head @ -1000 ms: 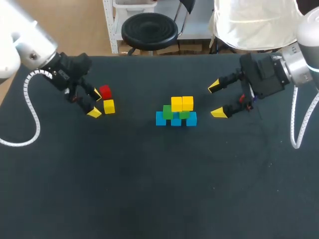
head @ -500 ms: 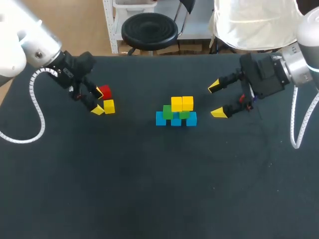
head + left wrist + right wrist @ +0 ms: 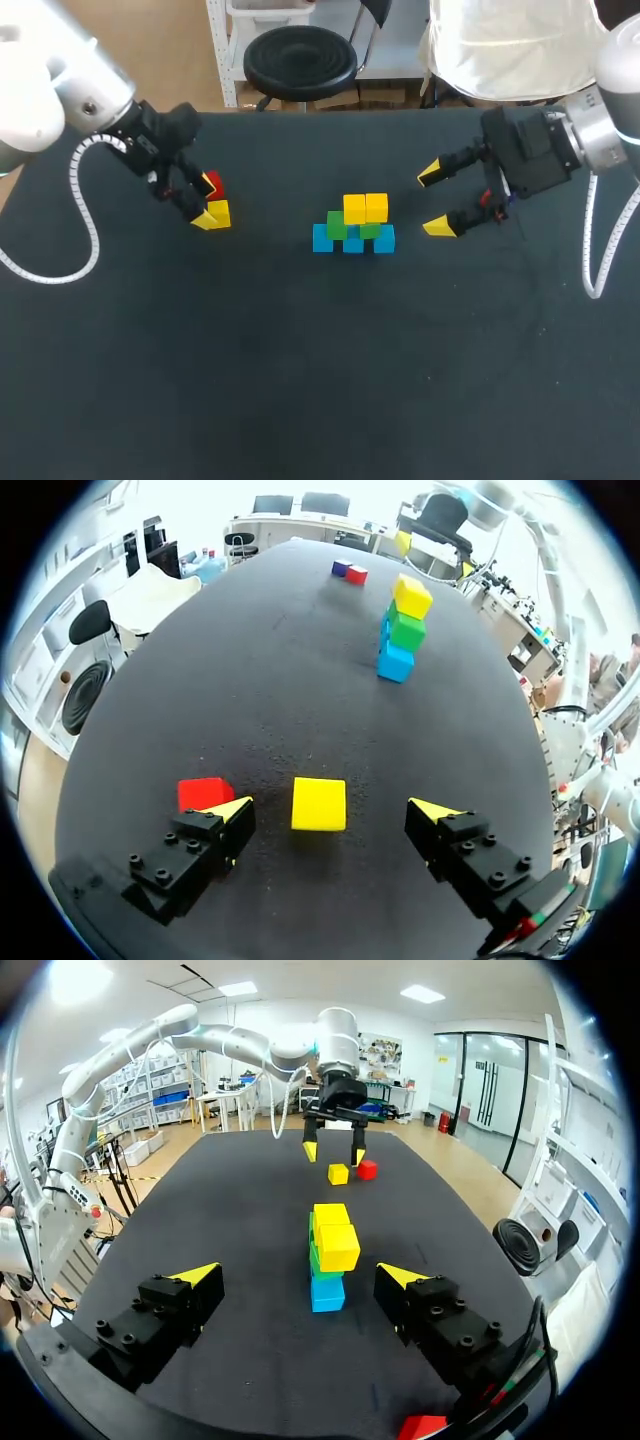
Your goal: Place the blue cubes, place green cubes on the blue cubes, place the yellow cubes on the green cubes, then place the red cubes on the yellow cubes, and place purple cube on the red cubes.
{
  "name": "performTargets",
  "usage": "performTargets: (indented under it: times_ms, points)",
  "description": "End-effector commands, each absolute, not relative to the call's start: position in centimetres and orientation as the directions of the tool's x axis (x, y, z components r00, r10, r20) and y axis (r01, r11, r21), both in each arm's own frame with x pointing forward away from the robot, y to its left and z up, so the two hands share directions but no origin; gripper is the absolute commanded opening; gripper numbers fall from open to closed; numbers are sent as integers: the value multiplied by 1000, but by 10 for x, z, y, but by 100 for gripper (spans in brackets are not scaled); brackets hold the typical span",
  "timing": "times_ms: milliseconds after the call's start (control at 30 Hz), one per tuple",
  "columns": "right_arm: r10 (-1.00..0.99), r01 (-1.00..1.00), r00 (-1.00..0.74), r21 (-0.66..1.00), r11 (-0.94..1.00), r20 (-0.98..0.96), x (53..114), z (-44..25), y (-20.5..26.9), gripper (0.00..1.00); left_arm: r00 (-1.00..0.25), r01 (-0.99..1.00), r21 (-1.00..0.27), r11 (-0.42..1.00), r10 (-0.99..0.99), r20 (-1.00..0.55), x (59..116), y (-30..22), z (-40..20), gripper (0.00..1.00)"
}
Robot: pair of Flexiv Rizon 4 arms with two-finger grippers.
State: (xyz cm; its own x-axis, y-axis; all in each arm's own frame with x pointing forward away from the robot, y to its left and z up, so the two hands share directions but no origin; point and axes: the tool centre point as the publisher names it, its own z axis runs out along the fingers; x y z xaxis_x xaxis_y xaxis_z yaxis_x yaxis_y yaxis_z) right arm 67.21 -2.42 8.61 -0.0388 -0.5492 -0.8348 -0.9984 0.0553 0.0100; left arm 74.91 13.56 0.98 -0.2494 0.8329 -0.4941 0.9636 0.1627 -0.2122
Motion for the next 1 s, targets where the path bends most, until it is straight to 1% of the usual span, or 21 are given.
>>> performTargets:
  times_ms: [33,633,867,900,967,1000]
  points:
    - [-548,-998,-38,9,55,-836,672,86,-25,100,-254,961,-223,162,834,-490,753,135,5,100]
    - [-548,-998,-38,9,55,-836,672,86,-25,100,-271,957,-235,172,822,-501,749,130,-2,100]
    - [-548,-998,-38,9,55,-836,672,86,-25,100,-265,961,-210,180,816,-514,748,129,1,100]
    - [-548,-998,-38,9,55,-836,672,86,-25,100,-262,962,-204,180,815,-517,748,129,1,96]
    - [-548,-998,-38,9,55,-836,672,86,-25,100,-260,963,-199,180,814,-520,748,130,1,48]
    - [-548,-998,-38,9,55,-836,672,86,-25,100,-260,963,-196,183,815,-518,748,130,1,36]
